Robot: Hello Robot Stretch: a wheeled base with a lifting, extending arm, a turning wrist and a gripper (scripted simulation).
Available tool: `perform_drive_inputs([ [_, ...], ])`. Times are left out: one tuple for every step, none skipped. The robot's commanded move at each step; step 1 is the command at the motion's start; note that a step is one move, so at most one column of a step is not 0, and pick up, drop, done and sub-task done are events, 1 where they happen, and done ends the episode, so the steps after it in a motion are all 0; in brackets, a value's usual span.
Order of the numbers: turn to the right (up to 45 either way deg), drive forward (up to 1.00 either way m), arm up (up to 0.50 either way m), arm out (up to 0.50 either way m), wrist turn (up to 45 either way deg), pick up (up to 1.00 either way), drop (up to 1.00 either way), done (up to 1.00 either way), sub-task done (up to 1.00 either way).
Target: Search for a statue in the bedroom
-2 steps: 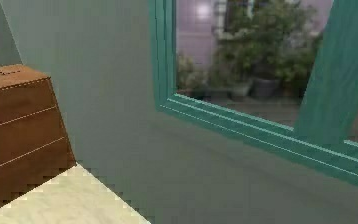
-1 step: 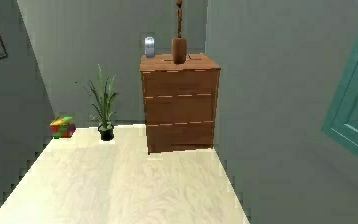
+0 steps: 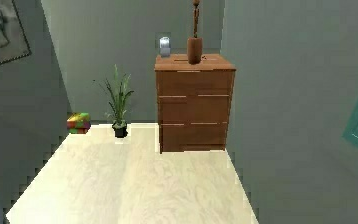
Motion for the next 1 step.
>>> perform_drive_inputs([
  [0.0,0.60,0.00,0.00,0.0,0.00,0.00,0.00,0.00],
])
